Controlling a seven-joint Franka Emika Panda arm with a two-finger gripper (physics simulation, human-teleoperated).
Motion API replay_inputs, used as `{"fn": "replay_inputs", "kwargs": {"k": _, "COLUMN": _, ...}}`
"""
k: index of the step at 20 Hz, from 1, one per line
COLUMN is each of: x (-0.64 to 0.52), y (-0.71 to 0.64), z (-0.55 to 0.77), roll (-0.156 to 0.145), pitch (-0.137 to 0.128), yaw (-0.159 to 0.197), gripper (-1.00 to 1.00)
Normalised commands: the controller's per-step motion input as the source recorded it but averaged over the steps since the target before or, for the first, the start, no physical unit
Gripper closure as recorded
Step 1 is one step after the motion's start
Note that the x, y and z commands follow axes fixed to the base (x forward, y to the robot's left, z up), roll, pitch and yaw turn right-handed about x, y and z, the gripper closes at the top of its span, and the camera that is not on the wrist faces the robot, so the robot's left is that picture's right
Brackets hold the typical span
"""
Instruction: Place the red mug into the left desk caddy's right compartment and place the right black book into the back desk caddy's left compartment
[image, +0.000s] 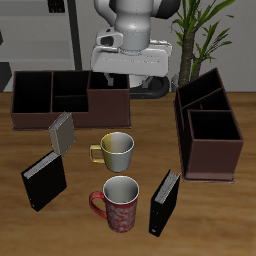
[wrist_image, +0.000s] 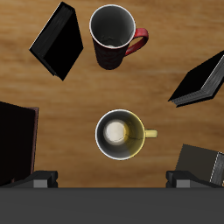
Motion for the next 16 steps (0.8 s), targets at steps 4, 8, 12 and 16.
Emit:
{"fn": "replay_inputs", "kwargs": {"k": 4, "x": 0.33, "y": -0.13, "z": 0.09, "roll": -0.011, "pitch": 0.032, "yaw": 0.009, "gripper": -1.0}}
{"fn": "replay_inputs", "kwargs": {"k": 8, "x": 0.4, "y": -0.21, "z": 0.14, "roll": -0.009, "pitch": 0.03, "yaw": -0.039, "gripper": -1.0}}
{"fn": "replay_inputs", "kwargs": {"k": 12, "x": 0.45, "y": -0.23, "z": 0.13, "roll": -0.022, "pitch": 0.029, "yaw": -0.052, "gripper": -1.0}}
{"fn": "replay_inputs", "kwargs": {"k": 16, "x": 0.4, "y": -0.17, "z": 0.11, "roll": 0.024, "pitch": -0.017, "yaw": -0.024, "gripper": -1.0}}
